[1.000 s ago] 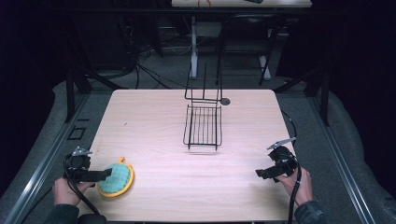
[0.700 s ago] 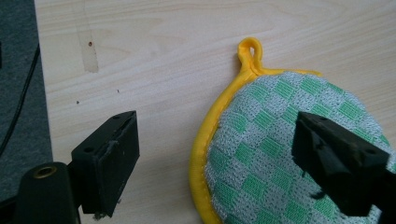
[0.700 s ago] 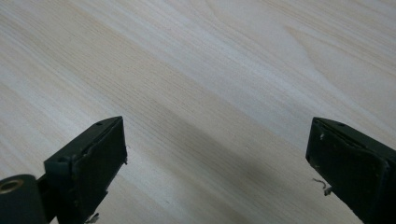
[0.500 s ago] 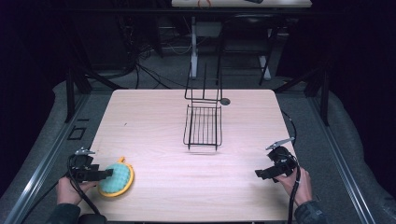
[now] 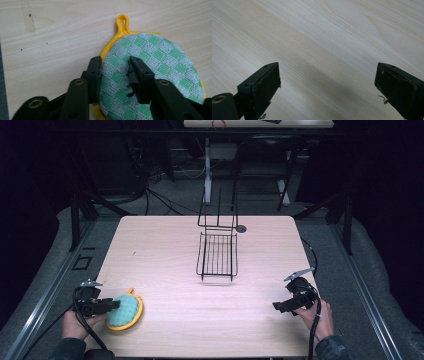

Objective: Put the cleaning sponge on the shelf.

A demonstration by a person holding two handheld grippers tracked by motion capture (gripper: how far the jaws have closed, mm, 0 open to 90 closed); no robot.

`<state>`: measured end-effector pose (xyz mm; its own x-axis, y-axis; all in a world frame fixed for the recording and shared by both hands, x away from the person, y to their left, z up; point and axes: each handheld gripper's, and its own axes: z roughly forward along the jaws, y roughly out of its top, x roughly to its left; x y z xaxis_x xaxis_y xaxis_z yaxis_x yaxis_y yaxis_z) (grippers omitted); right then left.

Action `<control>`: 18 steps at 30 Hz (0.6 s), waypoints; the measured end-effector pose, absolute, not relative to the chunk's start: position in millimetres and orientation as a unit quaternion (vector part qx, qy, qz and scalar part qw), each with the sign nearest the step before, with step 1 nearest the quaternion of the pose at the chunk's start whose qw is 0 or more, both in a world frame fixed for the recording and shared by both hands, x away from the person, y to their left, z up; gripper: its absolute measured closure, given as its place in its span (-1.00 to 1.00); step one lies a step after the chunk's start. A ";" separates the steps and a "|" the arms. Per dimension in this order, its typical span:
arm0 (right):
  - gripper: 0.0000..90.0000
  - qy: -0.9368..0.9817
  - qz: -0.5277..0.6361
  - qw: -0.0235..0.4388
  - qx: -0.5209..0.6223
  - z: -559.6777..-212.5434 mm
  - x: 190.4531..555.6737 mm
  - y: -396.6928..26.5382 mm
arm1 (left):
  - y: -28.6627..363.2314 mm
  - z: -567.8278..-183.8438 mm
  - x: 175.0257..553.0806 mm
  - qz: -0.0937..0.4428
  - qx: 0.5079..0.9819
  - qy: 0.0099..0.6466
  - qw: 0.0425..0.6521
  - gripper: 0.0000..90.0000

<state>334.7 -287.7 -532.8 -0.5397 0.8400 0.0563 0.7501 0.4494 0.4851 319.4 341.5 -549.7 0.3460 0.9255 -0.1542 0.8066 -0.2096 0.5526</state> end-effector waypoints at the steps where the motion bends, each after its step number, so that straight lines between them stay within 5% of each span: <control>1: -0.87 0.846 0.234 0.098 0.468 -533.3 334.8 -287.8 | 340.5 -549.4 319.1 0.109 0.772 0.561 0.279 0.53; 18: -0.88 0.851 0.231 0.101 0.461 -531.2 333.9 -285.2 | 335.8 -547.2 316.8 0.139 0.784 0.541 0.272 0.90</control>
